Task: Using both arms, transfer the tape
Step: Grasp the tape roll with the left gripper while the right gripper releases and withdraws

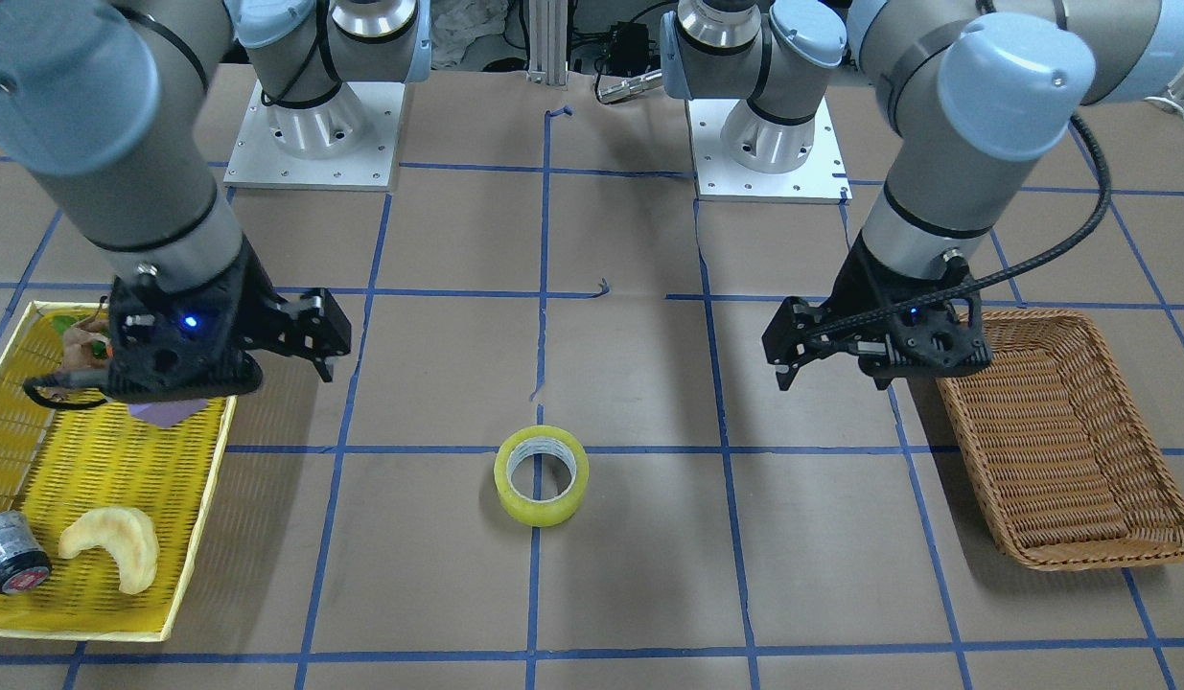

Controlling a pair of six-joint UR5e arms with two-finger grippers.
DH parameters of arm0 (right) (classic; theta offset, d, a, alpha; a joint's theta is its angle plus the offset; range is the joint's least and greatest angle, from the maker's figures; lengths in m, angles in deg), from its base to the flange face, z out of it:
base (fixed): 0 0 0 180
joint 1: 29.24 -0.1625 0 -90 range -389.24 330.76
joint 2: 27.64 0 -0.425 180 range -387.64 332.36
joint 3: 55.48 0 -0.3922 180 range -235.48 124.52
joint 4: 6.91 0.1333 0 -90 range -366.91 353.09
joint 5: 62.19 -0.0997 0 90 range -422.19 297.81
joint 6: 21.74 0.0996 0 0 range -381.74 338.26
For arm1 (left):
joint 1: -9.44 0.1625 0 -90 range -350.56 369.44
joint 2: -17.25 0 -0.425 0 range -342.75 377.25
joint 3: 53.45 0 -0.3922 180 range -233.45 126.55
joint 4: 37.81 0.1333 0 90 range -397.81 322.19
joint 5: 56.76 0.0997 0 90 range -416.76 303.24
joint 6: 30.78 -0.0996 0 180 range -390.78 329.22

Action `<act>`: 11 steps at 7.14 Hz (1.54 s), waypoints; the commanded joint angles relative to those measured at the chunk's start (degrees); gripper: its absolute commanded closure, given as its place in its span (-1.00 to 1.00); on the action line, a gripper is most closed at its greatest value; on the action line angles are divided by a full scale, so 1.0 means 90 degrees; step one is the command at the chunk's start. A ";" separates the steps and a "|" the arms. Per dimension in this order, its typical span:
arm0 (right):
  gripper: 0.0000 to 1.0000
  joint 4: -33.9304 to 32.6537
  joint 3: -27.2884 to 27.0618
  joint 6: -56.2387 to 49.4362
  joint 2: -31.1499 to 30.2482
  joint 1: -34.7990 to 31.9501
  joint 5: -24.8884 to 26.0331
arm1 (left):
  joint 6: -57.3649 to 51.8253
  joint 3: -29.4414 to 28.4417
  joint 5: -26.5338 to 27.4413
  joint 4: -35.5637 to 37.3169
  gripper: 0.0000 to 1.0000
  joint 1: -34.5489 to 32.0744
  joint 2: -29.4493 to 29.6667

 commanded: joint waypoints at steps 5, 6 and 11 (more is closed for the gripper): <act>-1.00 0.0623 -0.0165 -0.0116 -0.0685 0.0211 0.0005 | 0.1652 0.0226 -0.0728 0.2555 -1.00 -0.1417 0.1929; -1.00 0.0623 -0.0165 -0.0116 -0.0695 0.0211 0.0005 | 0.1788 0.0305 -0.0728 0.2743 -1.00 -0.1506 0.2173; -1.00 0.0604 -0.0165 -0.0126 -0.0685 0.0221 0.0015 | 0.2122 0.0315 -0.0854 0.2726 -1.00 -0.1683 0.2499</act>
